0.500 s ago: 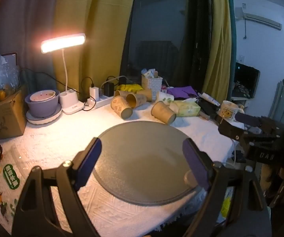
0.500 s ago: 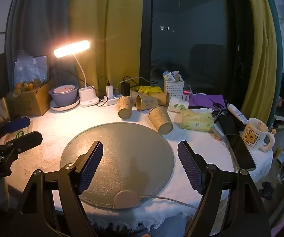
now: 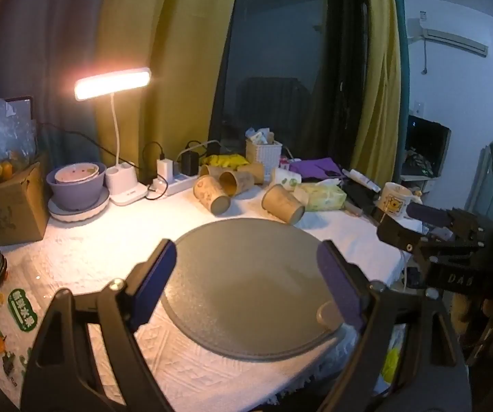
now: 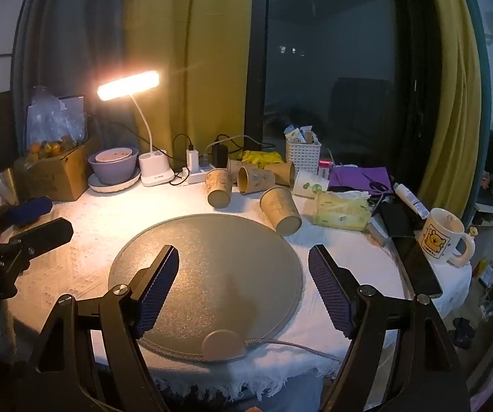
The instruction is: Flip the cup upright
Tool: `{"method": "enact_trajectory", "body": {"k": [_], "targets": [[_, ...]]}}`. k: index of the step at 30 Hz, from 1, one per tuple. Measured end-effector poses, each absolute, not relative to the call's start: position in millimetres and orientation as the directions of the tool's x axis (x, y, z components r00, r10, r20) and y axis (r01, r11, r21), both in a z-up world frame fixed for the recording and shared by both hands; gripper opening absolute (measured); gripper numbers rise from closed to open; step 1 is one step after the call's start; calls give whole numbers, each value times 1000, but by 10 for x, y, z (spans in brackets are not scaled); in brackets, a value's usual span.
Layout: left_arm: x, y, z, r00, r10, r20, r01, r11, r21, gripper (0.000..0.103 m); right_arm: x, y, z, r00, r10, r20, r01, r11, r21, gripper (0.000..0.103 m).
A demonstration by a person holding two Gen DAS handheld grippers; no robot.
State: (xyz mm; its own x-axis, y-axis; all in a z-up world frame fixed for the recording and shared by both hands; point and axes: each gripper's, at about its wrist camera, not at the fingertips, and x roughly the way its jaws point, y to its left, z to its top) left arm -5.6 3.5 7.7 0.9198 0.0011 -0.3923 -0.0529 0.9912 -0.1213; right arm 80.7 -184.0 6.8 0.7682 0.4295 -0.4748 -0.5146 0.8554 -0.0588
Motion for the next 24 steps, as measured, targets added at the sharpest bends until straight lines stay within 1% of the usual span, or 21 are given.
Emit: {"method": "enact_trajectory", "body": {"k": [24], "targets": [[-95,101,108,925,4,-380,-56,990,-128,85,703,-1805,140,776,427,-464,-514,855,-72,81]]}}
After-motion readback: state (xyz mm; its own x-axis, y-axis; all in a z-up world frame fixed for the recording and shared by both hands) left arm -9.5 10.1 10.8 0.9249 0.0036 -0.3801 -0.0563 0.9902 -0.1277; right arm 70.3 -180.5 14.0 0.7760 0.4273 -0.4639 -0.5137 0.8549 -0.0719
